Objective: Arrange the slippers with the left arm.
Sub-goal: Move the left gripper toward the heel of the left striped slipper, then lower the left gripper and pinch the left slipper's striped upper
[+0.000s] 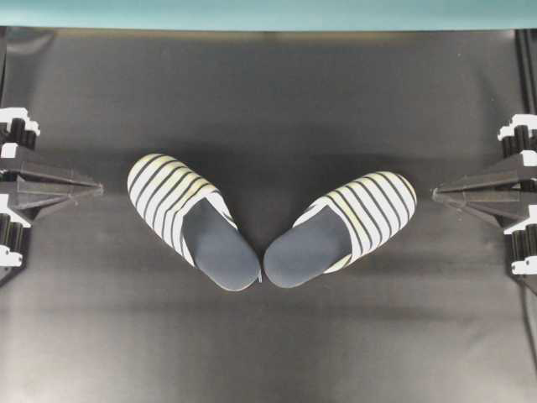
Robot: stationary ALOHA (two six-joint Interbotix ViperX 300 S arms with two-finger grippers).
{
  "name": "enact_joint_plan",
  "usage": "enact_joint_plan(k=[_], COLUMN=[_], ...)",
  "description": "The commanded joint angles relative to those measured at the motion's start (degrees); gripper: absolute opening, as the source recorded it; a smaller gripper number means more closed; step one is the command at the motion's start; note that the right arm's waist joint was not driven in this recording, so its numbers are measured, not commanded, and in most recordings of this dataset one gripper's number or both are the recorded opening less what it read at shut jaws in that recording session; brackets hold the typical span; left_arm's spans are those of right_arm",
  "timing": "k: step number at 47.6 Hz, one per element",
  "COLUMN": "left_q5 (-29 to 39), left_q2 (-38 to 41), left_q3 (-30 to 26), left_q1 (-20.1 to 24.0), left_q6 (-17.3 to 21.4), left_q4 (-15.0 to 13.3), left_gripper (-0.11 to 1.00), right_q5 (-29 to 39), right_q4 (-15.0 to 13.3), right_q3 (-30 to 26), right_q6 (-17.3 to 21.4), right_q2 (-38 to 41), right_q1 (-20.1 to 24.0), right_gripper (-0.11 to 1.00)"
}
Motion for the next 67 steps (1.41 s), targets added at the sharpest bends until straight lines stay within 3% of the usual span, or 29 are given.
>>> enact_joint_plan(k=[1, 7, 13, 36, 38, 42, 50, 53, 67], left_q5=[1.3, 7.1, 12.9, 28.8, 30.3, 33.3, 43.0, 47.0, 52.0], left_q2=[0.7, 3.4, 7.9, 26.5, 27.8, 30.1, 35.8, 38.1, 47.2], left_q3=[-2.4, -5.6, -8.4, -18.3, -19.2, -21.3, -26.4, -28.5, -31.5], left_q1=[0.0, 0.0, 0.1, 4.0, 4.3, 4.9, 7.4, 8.0, 8.2], left_q6=[-4.1, -11.3, -14.6, -15.3, -15.4, -16.3, -22.9, -24.7, -25.6], left_q4=[2.1, 2.2, 2.2, 2.2, 2.2, 2.2, 2.2, 2.5, 2.5], left_gripper=[0.05, 0.00, 0.00, 0.02, 0.06, 0.26, 0.76, 0.87, 0.86], right_q5=[-0.4, 3.0, 7.4, 14.4, 14.8, 15.2, 15.0, 15.7, 18.5], right_q4=[0.2, 1.1, 2.2, 2.3, 2.3, 2.2, 1.8, 1.6, 1.6], right_q3=[-1.1, -0.9, -0.6, 4.5, 5.0, 5.7, 7.6, 7.6, 6.9], right_q6=[-0.2, 0.5, 0.5, 0.4, 0.4, 0.4, -0.9, -1.1, -0.5], right_q2=[0.4, 1.1, 1.5, 4.3, 4.1, 3.9, 3.5, 2.8, -1.5], right_q1=[0.0, 0.0, 0.1, 0.0, 0.0, 0.1, 0.1, 0.0, 0.1], right_gripper=[0.04, 0.00, 0.00, 0.00, 0.00, 0.00, 0.00, 0.00, 0.00])
